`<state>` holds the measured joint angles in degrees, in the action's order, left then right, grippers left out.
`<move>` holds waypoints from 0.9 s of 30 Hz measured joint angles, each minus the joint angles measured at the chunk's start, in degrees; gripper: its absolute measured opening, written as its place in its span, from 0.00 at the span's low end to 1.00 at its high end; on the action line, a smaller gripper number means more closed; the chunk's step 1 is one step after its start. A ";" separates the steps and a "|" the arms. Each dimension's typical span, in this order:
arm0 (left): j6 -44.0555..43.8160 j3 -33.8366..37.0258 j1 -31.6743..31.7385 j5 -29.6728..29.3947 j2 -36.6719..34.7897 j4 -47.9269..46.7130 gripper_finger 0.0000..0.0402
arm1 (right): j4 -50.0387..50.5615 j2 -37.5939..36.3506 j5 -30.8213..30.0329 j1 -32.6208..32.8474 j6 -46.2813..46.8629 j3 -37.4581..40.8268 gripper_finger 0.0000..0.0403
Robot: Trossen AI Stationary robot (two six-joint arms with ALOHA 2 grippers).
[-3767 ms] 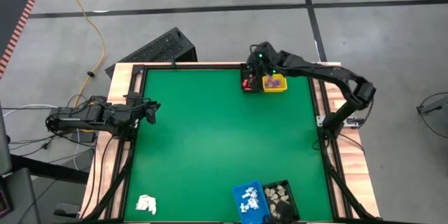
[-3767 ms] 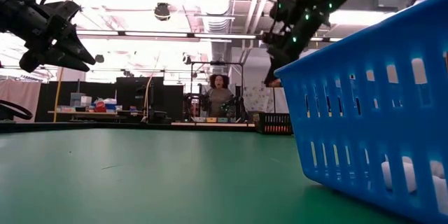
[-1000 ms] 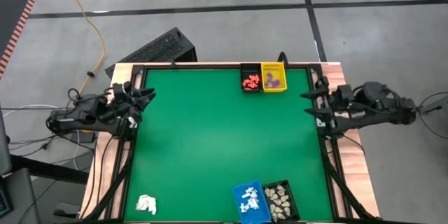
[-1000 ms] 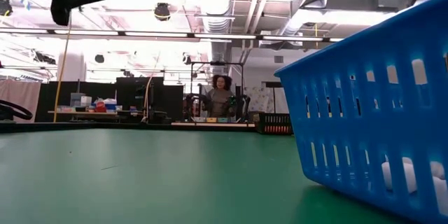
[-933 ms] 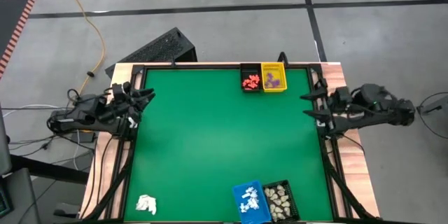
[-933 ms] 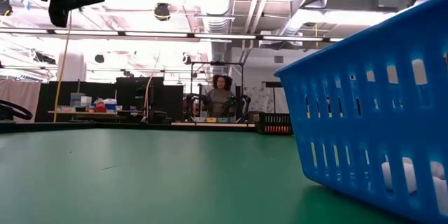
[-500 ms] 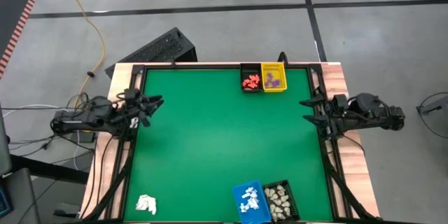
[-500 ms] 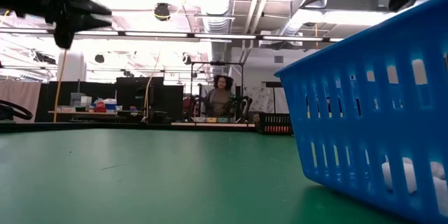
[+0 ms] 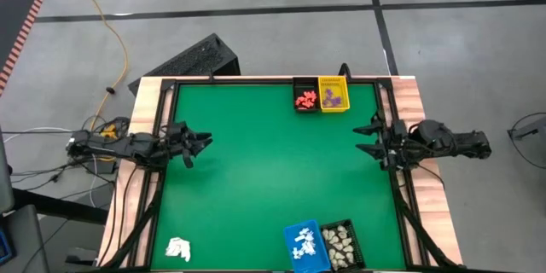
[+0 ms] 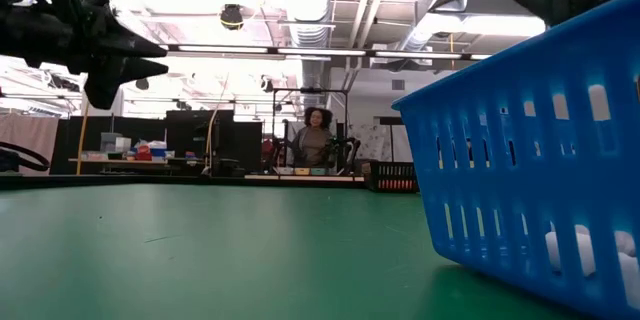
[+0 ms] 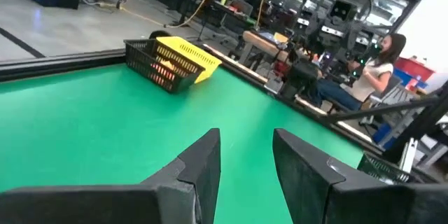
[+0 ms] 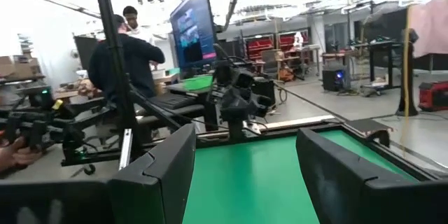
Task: Sort Halloween decoration
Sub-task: Return to Home Position
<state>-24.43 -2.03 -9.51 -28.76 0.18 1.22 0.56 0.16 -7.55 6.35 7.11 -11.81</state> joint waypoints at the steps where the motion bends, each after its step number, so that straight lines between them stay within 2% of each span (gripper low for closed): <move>1: 0.46 0.28 -0.92 -0.70 -0.01 0.18 0.30 | -0.02 0.00 -0.18 -0.10 -0.04 0.40 0.60; 9: 5.72 0.42 -8.60 -6.78 0.05 1.20 0.30 | -2.32 0.00 -0.16 -0.11 -0.04 4.84 0.60; 18: 6.69 0.42 -15.54 -14.03 0.05 0.79 0.30 | -6.01 0.00 -1.71 -0.11 -1.16 9.77 0.60; 27: 7.31 0.42 -21.22 -10.95 0.05 0.82 0.30 | -7.39 0.01 -2.14 -0.11 -3.98 11.32 0.60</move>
<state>-17.12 -1.61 -30.73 -39.71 0.23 2.04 -6.83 0.17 -9.69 6.24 3.14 -0.49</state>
